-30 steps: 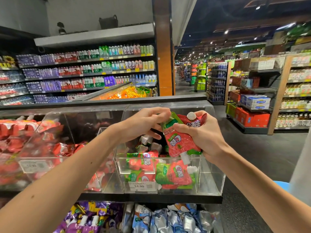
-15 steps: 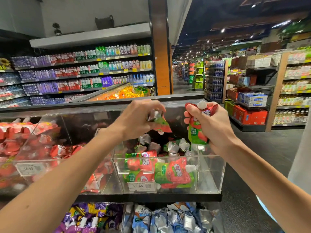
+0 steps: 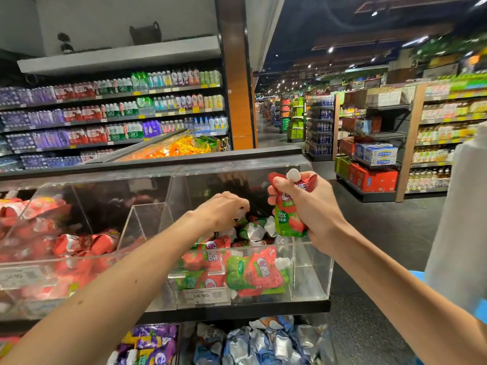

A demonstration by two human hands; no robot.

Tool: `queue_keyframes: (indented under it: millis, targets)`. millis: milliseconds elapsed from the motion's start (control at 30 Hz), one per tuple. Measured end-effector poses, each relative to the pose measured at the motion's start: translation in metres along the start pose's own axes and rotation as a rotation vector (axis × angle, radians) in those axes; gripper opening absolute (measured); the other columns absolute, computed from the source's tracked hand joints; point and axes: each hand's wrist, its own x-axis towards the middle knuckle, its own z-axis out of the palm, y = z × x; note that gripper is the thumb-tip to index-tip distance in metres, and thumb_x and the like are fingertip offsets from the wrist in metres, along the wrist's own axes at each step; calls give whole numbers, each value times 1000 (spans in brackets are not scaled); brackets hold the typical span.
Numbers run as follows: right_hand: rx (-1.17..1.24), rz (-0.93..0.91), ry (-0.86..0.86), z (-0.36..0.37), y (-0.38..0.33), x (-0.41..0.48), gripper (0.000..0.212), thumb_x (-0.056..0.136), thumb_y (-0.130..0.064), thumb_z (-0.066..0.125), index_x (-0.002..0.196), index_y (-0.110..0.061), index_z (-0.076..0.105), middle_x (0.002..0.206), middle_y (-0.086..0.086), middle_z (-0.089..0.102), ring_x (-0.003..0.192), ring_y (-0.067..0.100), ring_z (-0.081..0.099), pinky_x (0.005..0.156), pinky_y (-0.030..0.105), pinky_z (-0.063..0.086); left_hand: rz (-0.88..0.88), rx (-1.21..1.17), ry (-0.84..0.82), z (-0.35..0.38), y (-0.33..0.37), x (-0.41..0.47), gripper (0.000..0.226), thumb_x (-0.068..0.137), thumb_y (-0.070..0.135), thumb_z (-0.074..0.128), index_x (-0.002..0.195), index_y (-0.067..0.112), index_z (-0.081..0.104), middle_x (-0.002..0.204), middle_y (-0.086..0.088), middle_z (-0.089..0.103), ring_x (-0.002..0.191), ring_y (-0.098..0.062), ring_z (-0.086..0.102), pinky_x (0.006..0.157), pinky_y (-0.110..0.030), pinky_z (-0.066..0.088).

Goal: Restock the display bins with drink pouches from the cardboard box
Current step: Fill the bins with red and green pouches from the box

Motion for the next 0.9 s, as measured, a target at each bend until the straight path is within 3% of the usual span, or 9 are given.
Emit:
queue_keyframes:
  millis: [233, 333, 400, 467, 533, 600, 700, 800, 900]
  targets:
    - [-13, 9, -18, -2, 1, -3, 25, 90, -23, 71, 111, -11, 63, 92, 7, 77, 86, 23, 75, 89, 52, 58, -190, -265, -224, -11, 1, -8, 60, 91, 21, 54, 147, 38, 41, 128, -2, 48, 115, -19, 45, 93, -30, 40]
    - [-34, 7, -29, -1, 0, -7, 31, 87, -30, 74, 109, -8, 69, 92, 7, 77, 87, 23, 75, 87, 57, 56, -130, -347, 89, -22, 5, -19, 54, 90, 7, 53, 140, 26, 54, 133, -3, 62, 125, -19, 56, 106, -33, 45]
    - [-17, -2, -31, 1, -1, -7, 38, 82, -37, 77, 102, -4, 72, 94, 16, 75, 85, 29, 74, 81, 59, 55, -117, -569, 247, -33, 10, -30, 33, 92, 8, 58, 121, 21, 68, 114, -1, 72, 107, -15, 67, 99, -36, 52]
    - [22, -32, -26, 5, -2, -8, 59, 73, -49, 82, 96, 5, 70, 98, 31, 69, 79, 39, 66, 71, 58, 52, -75, -879, 134, -45, 25, -47, 18, 95, 21, 65, 111, 16, 73, 100, -3, 76, 95, -17, 72, 91, -37, 58]
    - [58, -62, -29, 13, -3, -5, 75, 69, -56, 82, 93, 13, 64, 97, 39, 64, 76, 37, 59, 69, 61, 51, -46, -1056, -5, -52, 38, -62, 35, 92, 36, 64, 116, 12, 69, 104, -6, 76, 98, -19, 72, 88, -35, 59]
    - [101, -60, -20, 25, -4, -3, 69, 74, -54, 79, 83, 12, 59, 83, 32, 63, 68, 35, 57, 64, 57, 53, -37, -1115, -33, -55, 46, -73, 48, 86, 43, 64, 124, 12, 63, 107, -7, 75, 101, -22, 72, 90, -36, 58]
    - [173, 46, -9, 45, -7, 1, 46, 84, -47, 72, 70, -5, 60, 70, 18, 62, 56, 29, 61, 51, 40, 54, -6, -1163, 40, -56, 48, -81, 43, 82, 33, 73, 119, 13, 64, 103, -11, 75, 98, -34, 71, 82, -41, 58]
    - [-14, -4, 42, 49, -3, 13, 44, 85, -42, 74, 88, 1, 66, 83, 18, 71, 73, 24, 67, 66, 41, 59, -97, -1117, 130, -58, 36, -85, 47, 82, 23, 78, 120, 9, 56, 101, -18, 73, 87, -35, 72, 75, -45, 58]
    - [-488, -396, 25, 34, 0, 25, 50, 81, -24, 81, 121, -13, 53, 107, 3, 63, 96, 16, 60, 80, 28, 53, -168, -875, 155, -59, 9, -89, 37, 80, 29, 81, 110, 16, 63, 96, -14, 72, 74, -17, 66, 76, -41, 56]
